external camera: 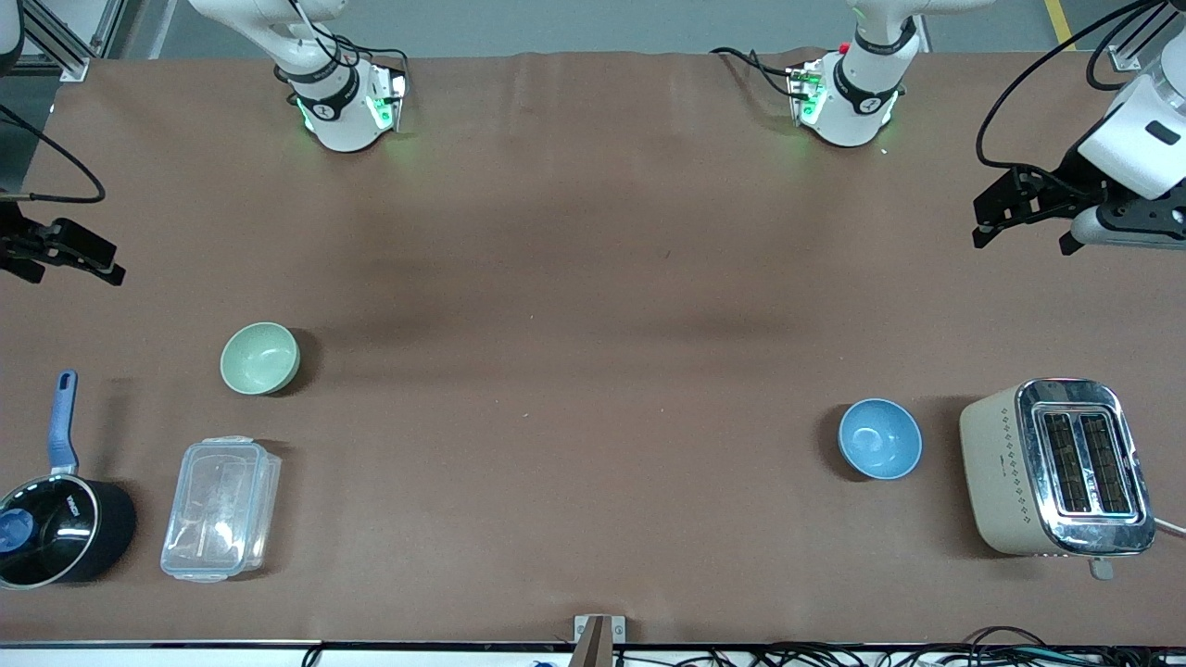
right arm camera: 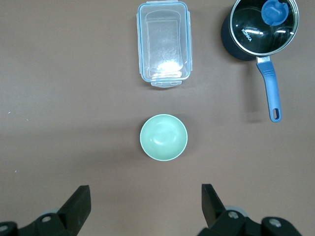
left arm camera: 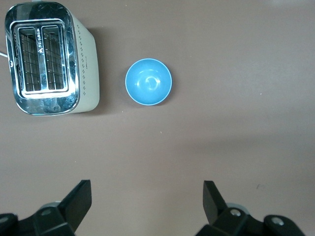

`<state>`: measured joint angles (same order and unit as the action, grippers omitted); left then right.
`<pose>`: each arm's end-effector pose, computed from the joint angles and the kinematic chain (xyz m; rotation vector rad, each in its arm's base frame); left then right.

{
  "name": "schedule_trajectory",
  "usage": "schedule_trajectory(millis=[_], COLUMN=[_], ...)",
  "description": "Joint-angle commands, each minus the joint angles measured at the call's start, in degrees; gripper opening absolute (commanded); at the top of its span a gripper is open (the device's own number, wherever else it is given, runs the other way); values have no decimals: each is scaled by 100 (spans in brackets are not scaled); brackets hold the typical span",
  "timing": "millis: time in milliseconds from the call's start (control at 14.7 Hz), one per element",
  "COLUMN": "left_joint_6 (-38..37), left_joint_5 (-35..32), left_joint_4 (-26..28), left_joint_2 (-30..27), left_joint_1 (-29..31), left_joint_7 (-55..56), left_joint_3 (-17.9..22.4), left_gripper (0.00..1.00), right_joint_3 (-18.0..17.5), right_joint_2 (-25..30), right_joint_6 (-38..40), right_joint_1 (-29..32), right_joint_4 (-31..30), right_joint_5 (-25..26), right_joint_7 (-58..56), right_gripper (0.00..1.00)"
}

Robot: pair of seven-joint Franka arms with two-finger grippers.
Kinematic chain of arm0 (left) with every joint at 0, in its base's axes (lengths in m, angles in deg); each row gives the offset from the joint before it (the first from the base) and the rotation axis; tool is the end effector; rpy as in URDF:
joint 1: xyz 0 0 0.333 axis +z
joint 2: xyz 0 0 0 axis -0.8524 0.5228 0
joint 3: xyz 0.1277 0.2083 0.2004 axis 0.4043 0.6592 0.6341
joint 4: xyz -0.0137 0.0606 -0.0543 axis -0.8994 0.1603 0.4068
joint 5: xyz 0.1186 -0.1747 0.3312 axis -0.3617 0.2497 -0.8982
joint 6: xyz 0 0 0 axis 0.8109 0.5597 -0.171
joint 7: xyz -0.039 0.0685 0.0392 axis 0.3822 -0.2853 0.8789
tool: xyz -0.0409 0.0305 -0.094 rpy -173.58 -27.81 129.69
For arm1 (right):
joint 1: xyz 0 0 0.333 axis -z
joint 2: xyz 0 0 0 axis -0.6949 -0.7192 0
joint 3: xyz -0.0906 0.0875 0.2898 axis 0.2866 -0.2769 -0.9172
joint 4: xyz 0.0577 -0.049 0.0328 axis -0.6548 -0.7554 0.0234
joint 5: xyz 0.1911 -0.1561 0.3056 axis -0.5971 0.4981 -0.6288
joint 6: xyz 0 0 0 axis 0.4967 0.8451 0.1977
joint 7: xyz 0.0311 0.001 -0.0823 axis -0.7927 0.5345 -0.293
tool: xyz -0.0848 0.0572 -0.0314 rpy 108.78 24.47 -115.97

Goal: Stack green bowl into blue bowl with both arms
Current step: 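Reach the left gripper down to the blue bowl rim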

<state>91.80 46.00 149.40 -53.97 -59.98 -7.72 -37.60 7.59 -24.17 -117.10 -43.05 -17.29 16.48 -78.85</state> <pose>0.5393 -0.0734 0.6397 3.1137 -0.1638 0.1301 0.5631 -0.0507 0.6104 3.1365 -0.0708 0.0585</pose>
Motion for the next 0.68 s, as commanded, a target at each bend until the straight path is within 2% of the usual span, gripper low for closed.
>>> schedule_trajectory(millis=[0,341,614], left_joint_6=[-36,34,797], left_joint_5=[15,7,-169], left_joint_4=[-100,-161,66], left_joint_2=[-2,409,1209], left_joint_1=[18,194,212], left_joint_7=[-16,-43,10], left_joint_3=[15,6,6], left_gripper=[100,100,100], right_joint_3=[-26,-17,-17], right_joint_2=[95,95,95], right_joint_6=[-42,-33,2], right_joint_1=[44,44,44], right_joint_4=[-70,-70,-70], right_joint_5=[33,33,33], right_joint_7=[4,4,4], right_gripper=[99,99,99])
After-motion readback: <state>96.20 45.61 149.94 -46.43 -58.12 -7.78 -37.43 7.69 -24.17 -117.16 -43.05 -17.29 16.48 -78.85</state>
